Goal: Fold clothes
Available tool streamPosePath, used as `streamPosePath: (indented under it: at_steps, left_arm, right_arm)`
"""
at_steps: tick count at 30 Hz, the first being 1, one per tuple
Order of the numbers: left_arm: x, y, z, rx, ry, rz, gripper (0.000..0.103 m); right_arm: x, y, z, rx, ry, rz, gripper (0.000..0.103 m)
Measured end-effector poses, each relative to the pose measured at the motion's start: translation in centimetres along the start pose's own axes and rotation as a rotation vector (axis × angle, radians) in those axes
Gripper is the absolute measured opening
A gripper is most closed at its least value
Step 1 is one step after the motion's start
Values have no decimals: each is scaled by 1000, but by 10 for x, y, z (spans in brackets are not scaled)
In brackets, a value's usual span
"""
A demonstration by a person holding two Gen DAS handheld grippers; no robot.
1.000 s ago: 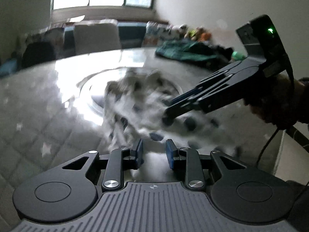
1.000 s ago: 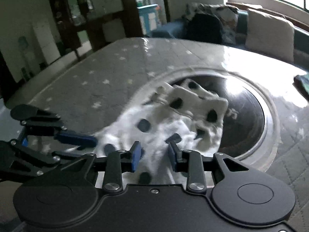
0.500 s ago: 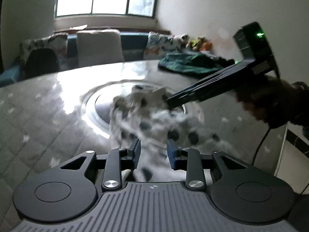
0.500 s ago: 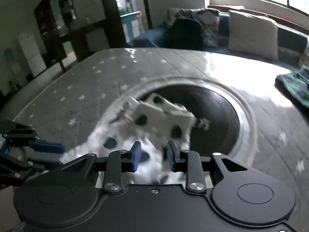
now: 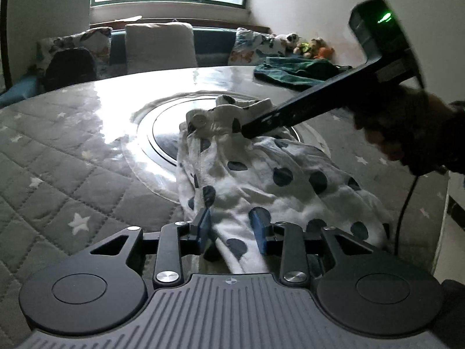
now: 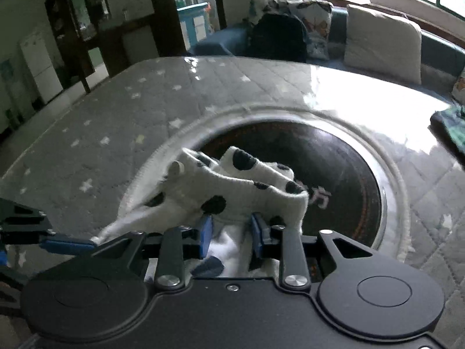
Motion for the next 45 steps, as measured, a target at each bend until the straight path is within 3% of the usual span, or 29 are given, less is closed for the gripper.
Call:
streamPosePath:
  at_steps: [4,8,12,18,22,29,32,39,45]
  left_arm:
    - [11,-11,3,37,25,-12,35]
    - [13,-4,-3,7,56,15,35]
    - [5,2,-13,-11,48,30,36]
    - [10,-12,-7,33,44,28,36]
    - [20,-23,-5,81,50,-2,38]
    - [22,-7,-23,1,99,40,38]
    - [19,-11,-24,5,91,40,39]
    - [30,-32,-23,54,115,45,45]
    - [26,-21,-37,-3,102,71,46]
  right_arm:
    - [-24,-4,16,24,-34,63,31]
    - [-31,26,20,-29,-70,-3,31]
    - [-25,46,16,-53,-8,17,31]
    - [-27,7,18,-10,1,24,32]
    - [-30,-15,2,-7,7,49,32]
    - [-13,-13,-39,-53,85,32,31]
    - [-3,-20,-38,-22,146,34,31]
    - [-34,-60,-41,28,54,62,31]
    - [-47,-60,-72,-25,21,50,31]
Point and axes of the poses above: each gripper's, at about its wrist camera, not at the fingertips, and y roughly the way its jaws point, x to its right, z to its top, the point moved 5 cm from there along y, roughly the way its jaws point, and after that the axes turned 9 degrees about -y, right-handed, at the moved point
